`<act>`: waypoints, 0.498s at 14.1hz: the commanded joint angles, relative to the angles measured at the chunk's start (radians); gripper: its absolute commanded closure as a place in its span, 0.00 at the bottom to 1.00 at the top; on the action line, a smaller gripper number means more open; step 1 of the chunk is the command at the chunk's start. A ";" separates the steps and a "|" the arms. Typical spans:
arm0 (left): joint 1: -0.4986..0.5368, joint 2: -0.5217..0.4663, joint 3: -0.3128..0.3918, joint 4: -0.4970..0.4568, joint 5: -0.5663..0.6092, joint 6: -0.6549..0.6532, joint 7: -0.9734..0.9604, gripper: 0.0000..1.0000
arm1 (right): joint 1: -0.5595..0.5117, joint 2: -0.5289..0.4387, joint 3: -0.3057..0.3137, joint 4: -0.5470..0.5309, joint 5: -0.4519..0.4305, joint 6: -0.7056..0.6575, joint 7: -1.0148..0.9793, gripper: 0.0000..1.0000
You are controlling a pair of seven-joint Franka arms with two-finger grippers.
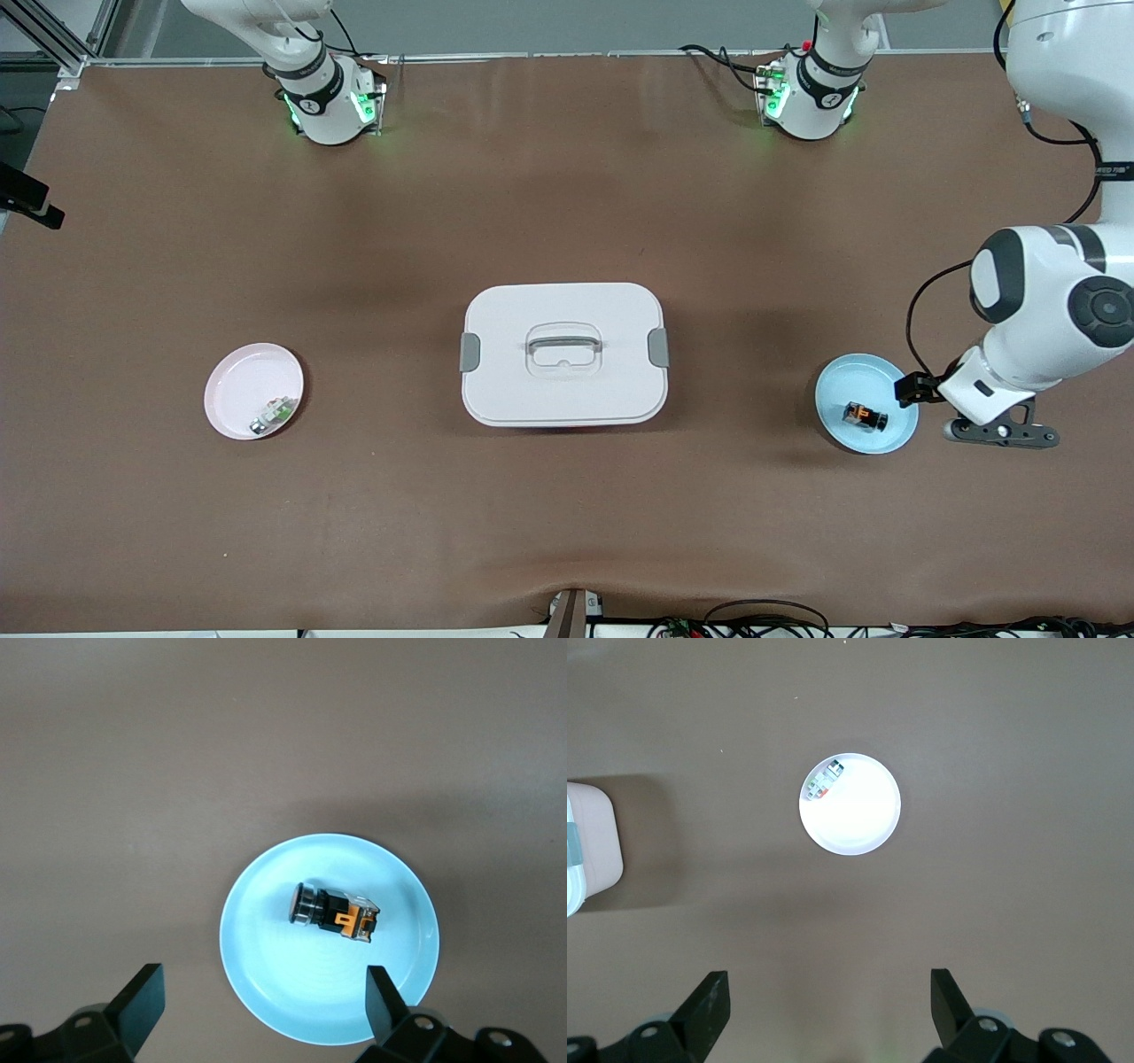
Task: Transfer orange switch to right arm and place
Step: 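Lower the left gripper over the black-and-orange switch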
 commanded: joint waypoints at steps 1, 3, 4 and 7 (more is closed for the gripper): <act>-0.002 0.000 -0.020 -0.024 0.022 0.021 0.041 0.00 | -0.003 -0.009 0.010 -0.002 -0.008 -0.007 0.002 0.00; -0.004 0.012 -0.034 -0.026 0.022 0.021 0.047 0.00 | -0.006 -0.007 0.010 0.000 0.001 -0.002 0.002 0.00; 0.008 0.021 -0.042 -0.024 0.021 0.021 0.047 0.00 | -0.006 -0.007 0.008 0.000 0.003 -0.001 0.004 0.00; 0.008 0.070 -0.050 0.011 0.021 0.025 0.139 0.00 | -0.006 -0.007 0.010 0.002 0.004 -0.004 0.016 0.00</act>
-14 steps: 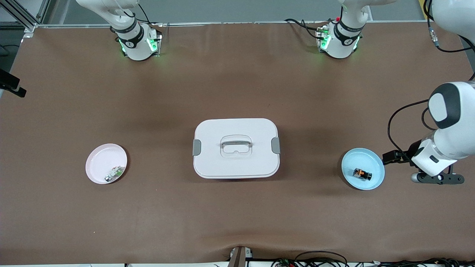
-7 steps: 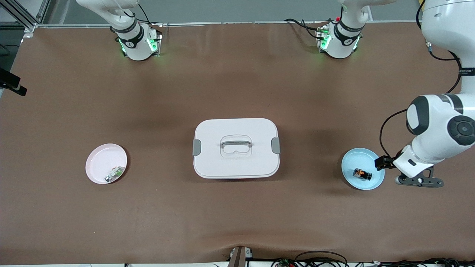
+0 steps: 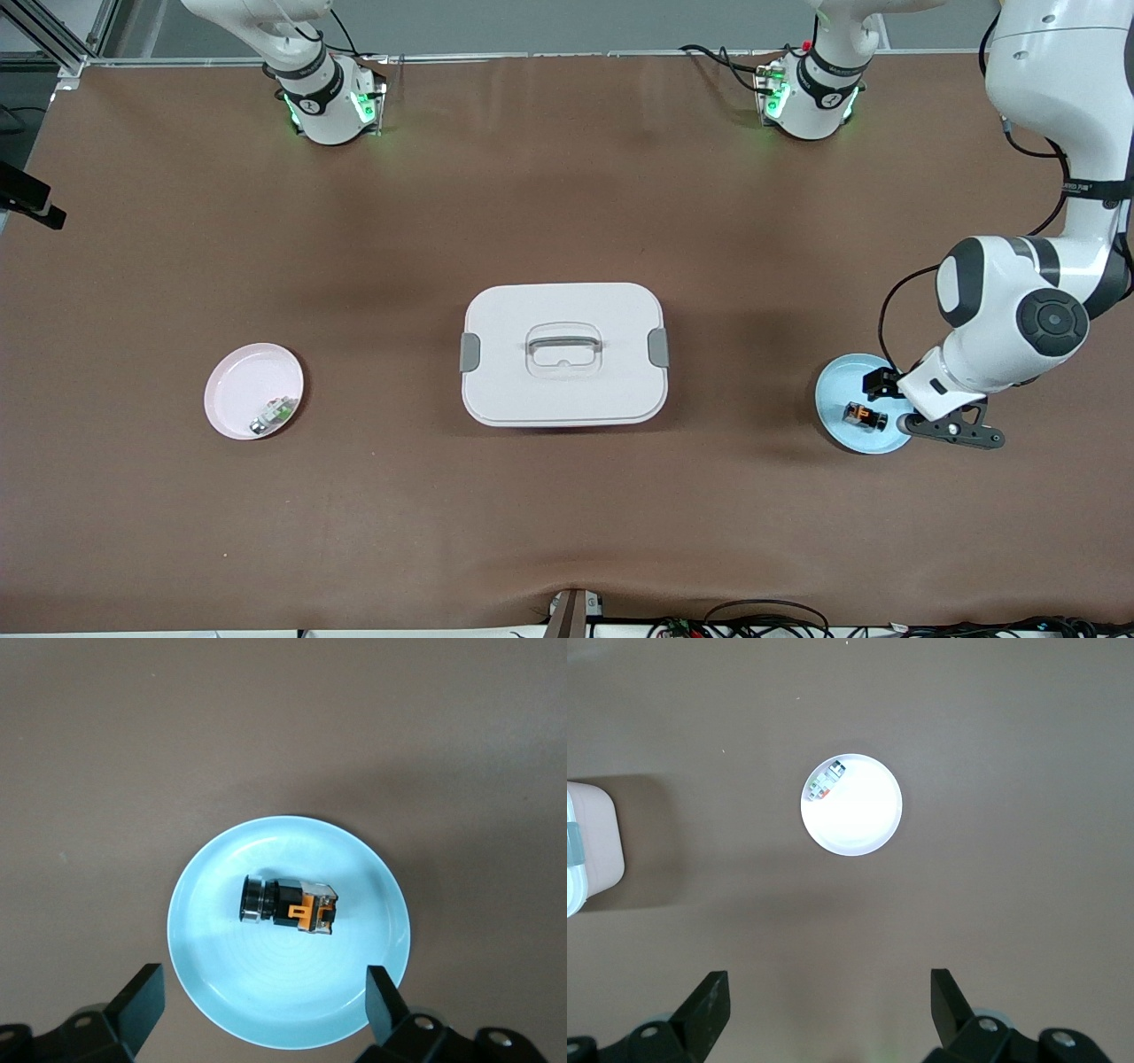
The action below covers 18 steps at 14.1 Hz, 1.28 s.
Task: Transfer orange switch to right arm and place
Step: 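Lower the left gripper over the black-and-orange switch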
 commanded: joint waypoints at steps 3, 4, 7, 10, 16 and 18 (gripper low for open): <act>0.014 0.078 -0.012 0.056 0.016 0.021 0.131 0.00 | -0.006 -0.007 0.006 0.002 0.003 -0.005 0.018 0.00; 0.014 0.094 -0.010 0.056 0.017 0.032 0.133 0.00 | -0.006 -0.007 0.006 0.002 0.003 -0.007 0.018 0.00; 0.015 0.117 -0.012 0.056 0.016 0.040 0.133 0.00 | -0.006 -0.007 0.007 0.002 0.005 -0.004 0.032 0.00; 0.014 0.144 -0.012 0.060 0.008 0.041 0.118 0.00 | -0.003 -0.007 0.009 0.003 0.009 -0.007 0.035 0.00; 0.000 0.183 -0.009 0.088 0.002 0.043 0.110 0.00 | -0.003 -0.006 0.009 0.003 0.035 -0.011 0.039 0.00; 0.000 0.192 -0.009 0.088 0.004 0.044 0.110 0.00 | -0.003 -0.007 0.009 0.003 0.034 -0.013 0.036 0.00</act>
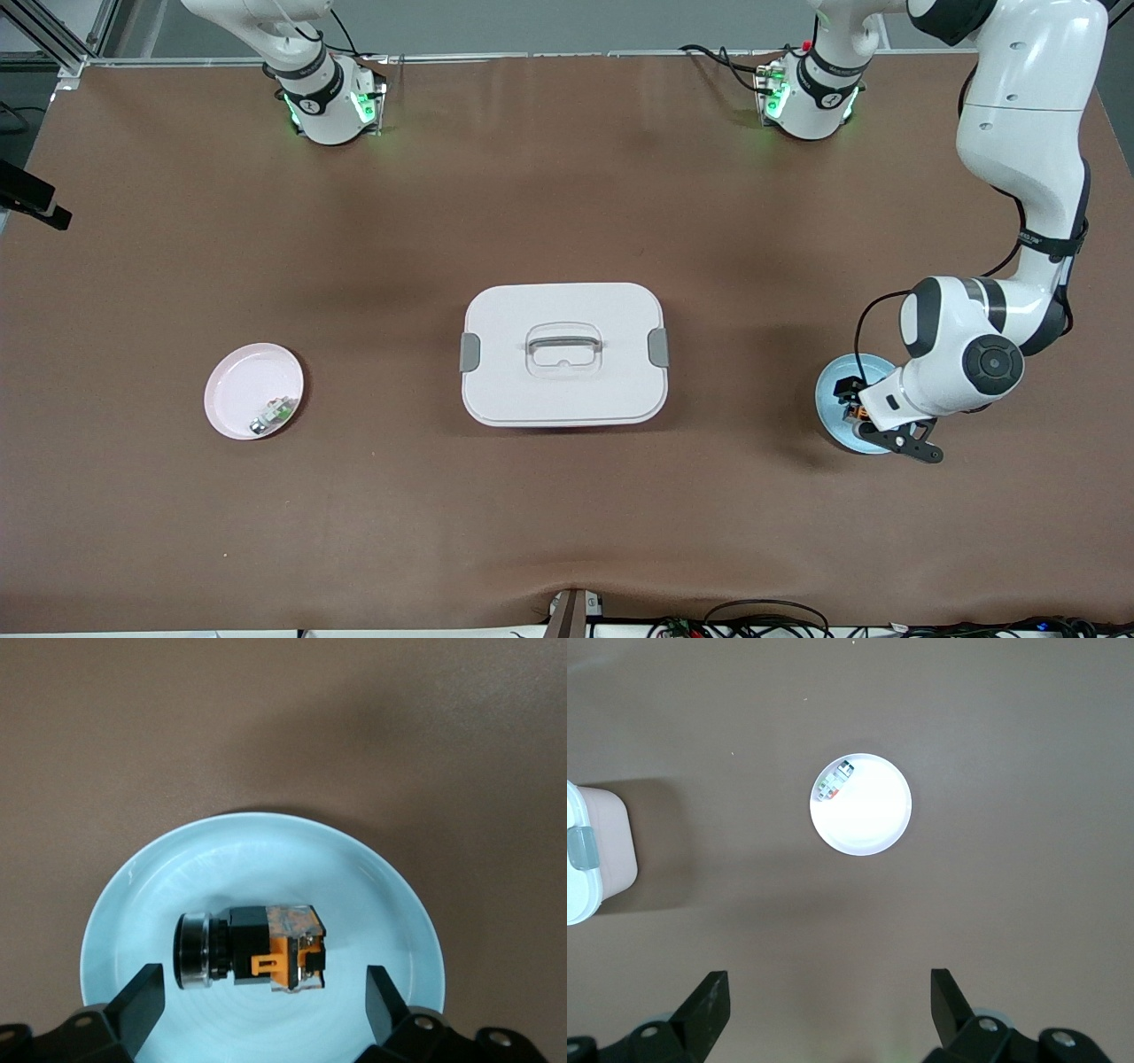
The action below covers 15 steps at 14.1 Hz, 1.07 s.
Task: Transfer orange switch to right arm and place
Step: 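Lower the left gripper over the black-and-orange switch, then close the left gripper on the black-and-orange switch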
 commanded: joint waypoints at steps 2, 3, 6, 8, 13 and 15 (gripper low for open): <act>0.001 0.025 -0.004 0.031 0.007 0.005 -0.007 0.00 | -0.006 -0.007 0.003 0.003 0.012 -0.013 -0.001 0.00; 0.003 0.034 -0.004 0.045 0.008 0.003 -0.007 0.00 | -0.006 -0.007 0.002 0.003 0.012 -0.013 -0.001 0.00; 0.001 0.044 -0.002 0.047 0.011 0.020 -0.018 0.00 | -0.003 -0.007 0.005 0.001 0.007 -0.019 0.002 0.00; 0.004 0.057 -0.002 0.048 0.013 0.038 -0.018 0.00 | -0.003 -0.007 0.005 0.001 0.003 -0.024 -0.003 0.00; 0.011 0.082 0.001 0.048 0.011 0.080 -0.018 0.00 | -0.003 -0.007 0.005 0.001 -0.002 -0.024 -0.003 0.00; 0.011 0.085 0.002 0.048 0.013 0.085 -0.018 0.00 | -0.005 -0.007 0.003 0.003 -0.002 -0.024 -0.004 0.00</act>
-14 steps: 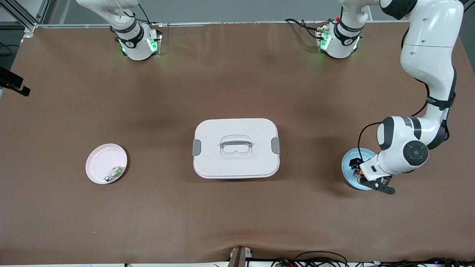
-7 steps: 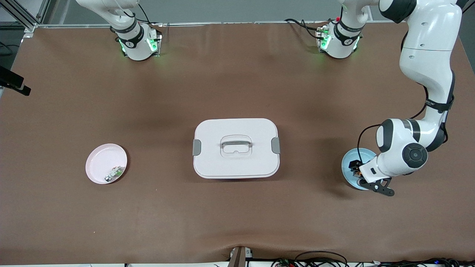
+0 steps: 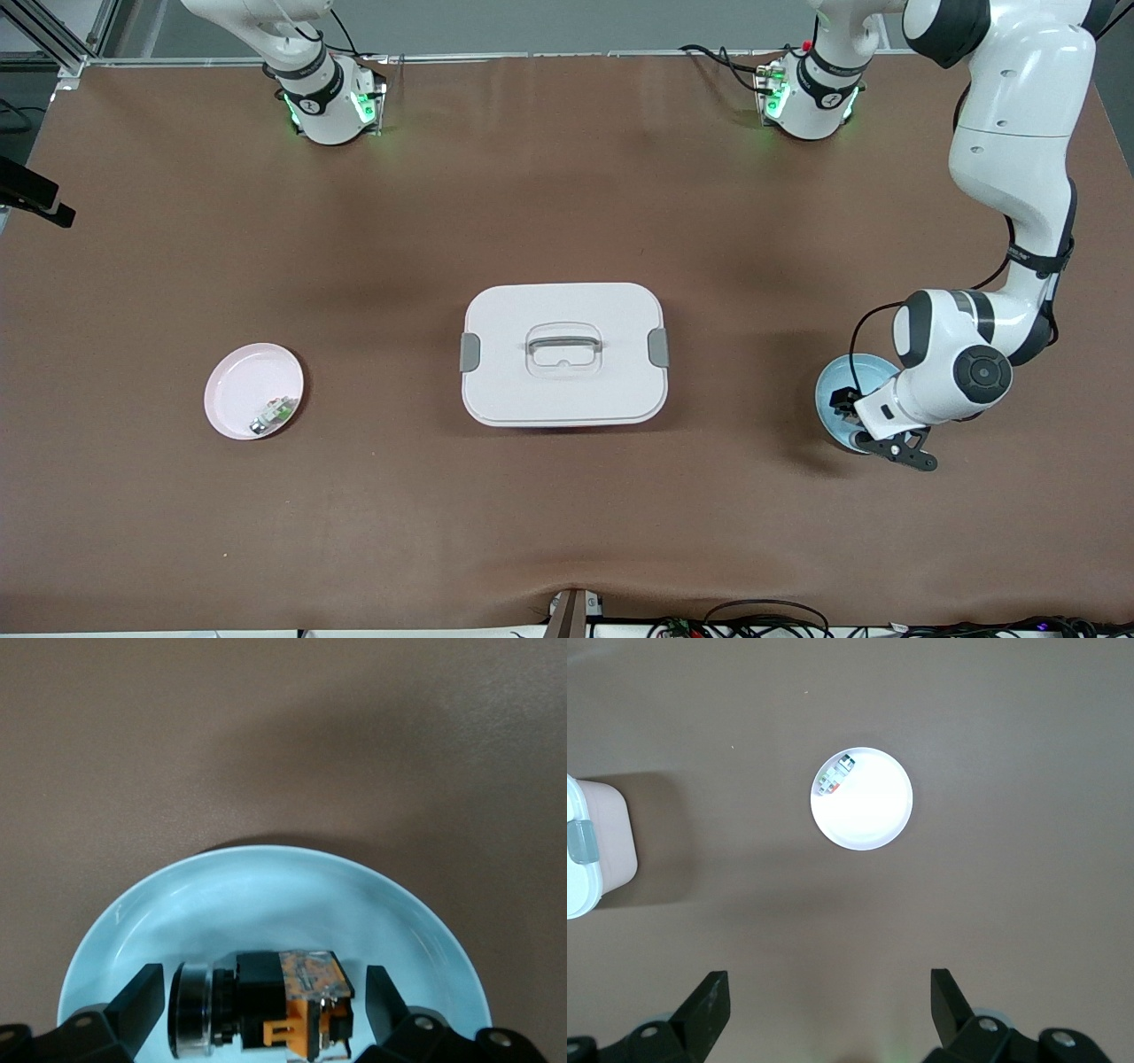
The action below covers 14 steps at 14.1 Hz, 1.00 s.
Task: Transfer orange switch to right arm and place
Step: 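Close the left gripper on the black-and-orange switch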
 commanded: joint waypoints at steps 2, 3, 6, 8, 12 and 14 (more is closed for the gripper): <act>0.004 0.015 -0.001 0.022 0.013 0.009 -0.011 0.00 | -0.005 -0.007 0.003 0.003 -0.003 -0.009 -0.003 0.00; 0.004 0.014 -0.001 0.022 0.011 0.009 -0.011 0.00 | -0.006 -0.006 0.002 0.003 -0.003 -0.009 -0.003 0.00; 0.001 0.009 -0.001 0.022 0.014 0.009 -0.058 0.09 | -0.007 -0.006 0.002 0.003 -0.003 -0.009 -0.003 0.00; -0.002 0.008 -0.001 0.021 0.014 0.009 -0.060 0.23 | -0.008 -0.006 0.002 0.003 -0.003 -0.008 -0.003 0.00; -0.004 0.006 -0.001 0.021 0.013 0.005 -0.081 0.43 | -0.008 -0.006 0.002 0.003 -0.003 -0.006 -0.003 0.00; -0.006 0.002 0.001 0.021 0.014 -0.003 -0.118 0.65 | -0.008 -0.006 0.002 0.003 -0.003 -0.006 -0.003 0.00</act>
